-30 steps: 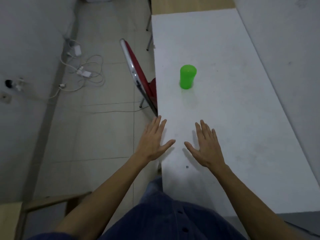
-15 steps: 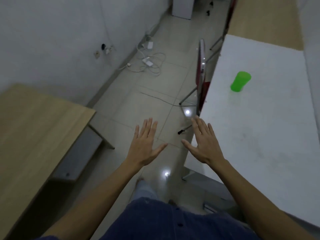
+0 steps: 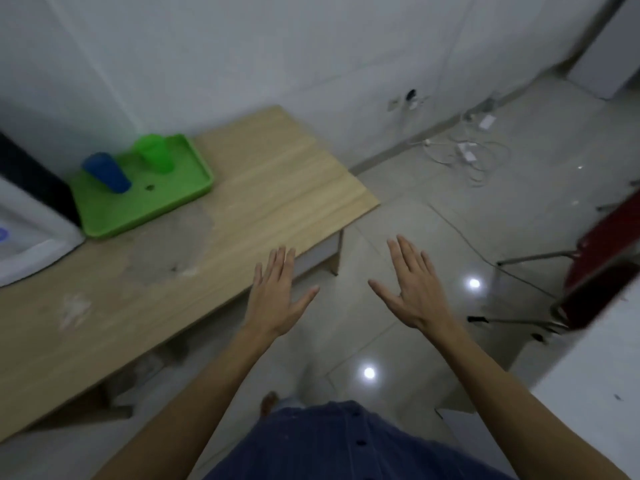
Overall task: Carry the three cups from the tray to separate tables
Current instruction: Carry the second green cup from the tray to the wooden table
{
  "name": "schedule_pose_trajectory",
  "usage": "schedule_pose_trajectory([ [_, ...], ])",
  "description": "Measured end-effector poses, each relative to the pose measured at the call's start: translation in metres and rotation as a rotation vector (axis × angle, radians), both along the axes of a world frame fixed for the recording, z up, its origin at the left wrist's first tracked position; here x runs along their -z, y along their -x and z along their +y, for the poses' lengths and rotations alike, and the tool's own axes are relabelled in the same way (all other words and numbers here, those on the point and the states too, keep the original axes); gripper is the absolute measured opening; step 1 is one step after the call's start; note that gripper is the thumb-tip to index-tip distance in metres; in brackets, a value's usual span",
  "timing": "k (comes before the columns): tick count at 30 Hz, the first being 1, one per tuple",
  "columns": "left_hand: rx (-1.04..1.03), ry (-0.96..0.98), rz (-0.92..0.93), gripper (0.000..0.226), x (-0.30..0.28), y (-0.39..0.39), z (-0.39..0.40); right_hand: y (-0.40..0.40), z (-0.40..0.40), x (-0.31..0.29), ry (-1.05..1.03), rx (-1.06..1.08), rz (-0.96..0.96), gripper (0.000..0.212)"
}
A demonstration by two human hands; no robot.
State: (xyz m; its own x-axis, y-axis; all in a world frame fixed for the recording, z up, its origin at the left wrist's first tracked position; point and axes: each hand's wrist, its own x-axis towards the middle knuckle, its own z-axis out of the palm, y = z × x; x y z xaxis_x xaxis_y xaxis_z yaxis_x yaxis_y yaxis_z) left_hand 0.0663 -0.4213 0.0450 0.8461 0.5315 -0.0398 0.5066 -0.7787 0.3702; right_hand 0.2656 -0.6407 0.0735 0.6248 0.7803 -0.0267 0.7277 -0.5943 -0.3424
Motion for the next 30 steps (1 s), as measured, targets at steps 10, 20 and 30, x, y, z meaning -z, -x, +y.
schedule_pose_trajectory([
  [10, -0.363, 0.048, -0.024, 0.1, 0.012, 0.118, 0.166, 0.071, 0.24, 0.024, 0.03, -0.228, 0.026, 0.098],
  [20, -0.616, 0.122, -0.092, 0.088, 0.028, 0.149, 0.294, 0.072, 0.428, 0.048, 0.063, -0.45, 0.019, 0.099],
  [30, -0.832, 0.176, -0.138, 0.078, 0.034, 0.103, 0.41, 0.028, 0.597, 0.062, -0.006, -0.456, 0.213, 0.096],
])
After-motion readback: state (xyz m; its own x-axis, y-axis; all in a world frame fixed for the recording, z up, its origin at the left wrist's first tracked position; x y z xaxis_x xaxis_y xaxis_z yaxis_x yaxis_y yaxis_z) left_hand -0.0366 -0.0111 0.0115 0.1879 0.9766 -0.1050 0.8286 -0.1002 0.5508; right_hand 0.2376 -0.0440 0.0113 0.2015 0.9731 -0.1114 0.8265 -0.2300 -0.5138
